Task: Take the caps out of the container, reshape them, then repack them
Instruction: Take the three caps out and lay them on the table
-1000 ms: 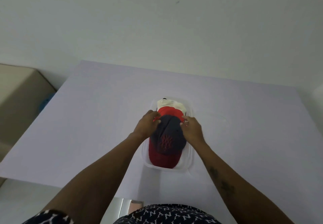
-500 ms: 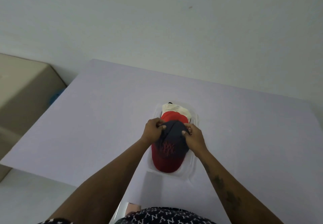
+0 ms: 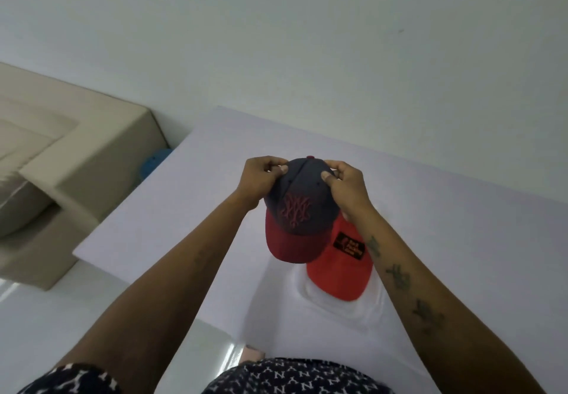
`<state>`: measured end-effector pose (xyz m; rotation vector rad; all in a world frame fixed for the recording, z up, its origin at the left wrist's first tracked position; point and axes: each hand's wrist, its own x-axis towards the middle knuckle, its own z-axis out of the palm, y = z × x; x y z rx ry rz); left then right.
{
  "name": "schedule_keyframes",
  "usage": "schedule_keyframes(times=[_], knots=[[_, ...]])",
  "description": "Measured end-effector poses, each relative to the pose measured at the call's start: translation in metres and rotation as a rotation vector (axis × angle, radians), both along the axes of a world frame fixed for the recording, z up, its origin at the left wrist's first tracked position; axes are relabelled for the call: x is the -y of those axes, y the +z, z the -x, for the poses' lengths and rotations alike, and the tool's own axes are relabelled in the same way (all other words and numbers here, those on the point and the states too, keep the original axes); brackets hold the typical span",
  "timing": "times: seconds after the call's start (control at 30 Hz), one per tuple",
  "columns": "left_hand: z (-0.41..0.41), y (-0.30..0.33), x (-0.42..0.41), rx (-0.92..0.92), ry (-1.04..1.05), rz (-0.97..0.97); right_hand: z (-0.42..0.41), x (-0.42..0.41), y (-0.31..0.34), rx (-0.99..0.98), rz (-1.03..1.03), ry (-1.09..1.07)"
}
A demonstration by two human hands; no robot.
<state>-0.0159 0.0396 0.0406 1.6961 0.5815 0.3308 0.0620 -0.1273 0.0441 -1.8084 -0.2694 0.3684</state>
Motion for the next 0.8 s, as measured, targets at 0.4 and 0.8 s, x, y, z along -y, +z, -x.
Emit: schedule_keyframes(times=[0.4, 0.8], knots=[[0.057, -0.065, -0.088, -0.185, 0.086, 0.026, 0.052, -0.091, -0.069, -0.177, 0.107, 0.085], [0.04, -0.114, -0.092, -0.298, 0.029, 0.088, 0.04, -0.095, -0.12, -0.229, 0.289, 0.042]])
